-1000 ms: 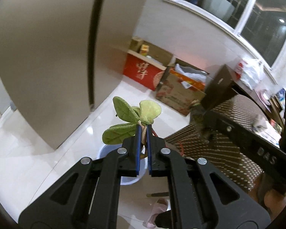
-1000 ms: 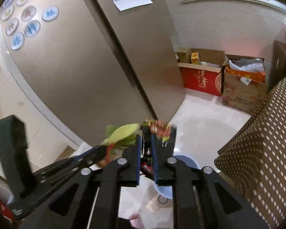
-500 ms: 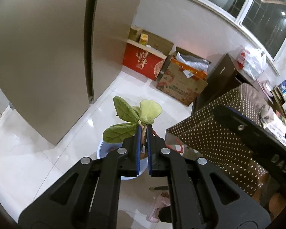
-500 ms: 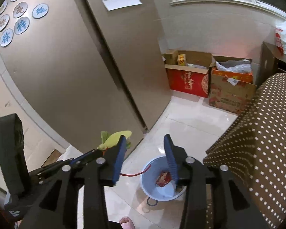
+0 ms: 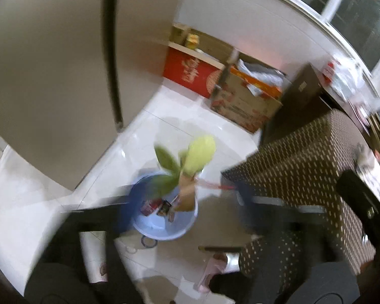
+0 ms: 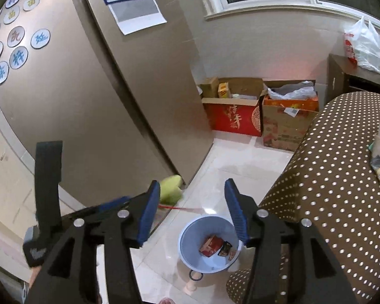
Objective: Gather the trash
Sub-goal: 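Carry both items over the blue bucket and open both grippers to drop them, then grasp the blue toothpaste tube with the left gripper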
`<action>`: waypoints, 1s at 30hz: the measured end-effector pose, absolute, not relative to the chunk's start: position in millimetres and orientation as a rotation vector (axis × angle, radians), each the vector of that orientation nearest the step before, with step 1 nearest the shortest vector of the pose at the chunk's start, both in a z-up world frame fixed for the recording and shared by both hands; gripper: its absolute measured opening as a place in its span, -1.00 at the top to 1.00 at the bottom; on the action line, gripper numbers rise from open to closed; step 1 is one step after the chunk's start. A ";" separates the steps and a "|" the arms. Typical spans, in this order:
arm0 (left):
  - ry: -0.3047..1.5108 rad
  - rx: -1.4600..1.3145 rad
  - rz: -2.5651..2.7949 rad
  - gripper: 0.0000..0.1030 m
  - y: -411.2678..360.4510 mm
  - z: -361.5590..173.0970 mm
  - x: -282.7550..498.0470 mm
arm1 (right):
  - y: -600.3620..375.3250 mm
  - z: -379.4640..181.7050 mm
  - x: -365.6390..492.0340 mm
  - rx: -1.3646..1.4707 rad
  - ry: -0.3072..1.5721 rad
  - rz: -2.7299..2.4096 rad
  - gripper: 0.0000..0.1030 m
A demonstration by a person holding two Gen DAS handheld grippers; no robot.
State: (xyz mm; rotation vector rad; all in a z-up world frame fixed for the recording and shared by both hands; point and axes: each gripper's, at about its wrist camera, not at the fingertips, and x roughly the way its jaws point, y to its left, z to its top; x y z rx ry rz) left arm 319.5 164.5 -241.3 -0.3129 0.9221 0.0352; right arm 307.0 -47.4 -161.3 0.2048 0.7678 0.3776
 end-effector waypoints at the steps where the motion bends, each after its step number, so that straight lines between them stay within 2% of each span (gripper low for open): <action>1: 0.922 -0.314 0.035 -0.59 164.2 -240.0 319.9 | -50.1 -161.2 305.9 0.206 0.768 0.374 -0.02; 17: 0.859 -0.291 -0.040 -0.59 122.1 -189.0 274.7 | -94.9 -138.2 269.4 0.233 0.727 0.328 -0.03; 30: 0.873 -0.138 -0.288 -0.59 -25.2 -164.3 251.8 | -239.7 -117.9 204.6 0.280 0.640 0.047 -0.07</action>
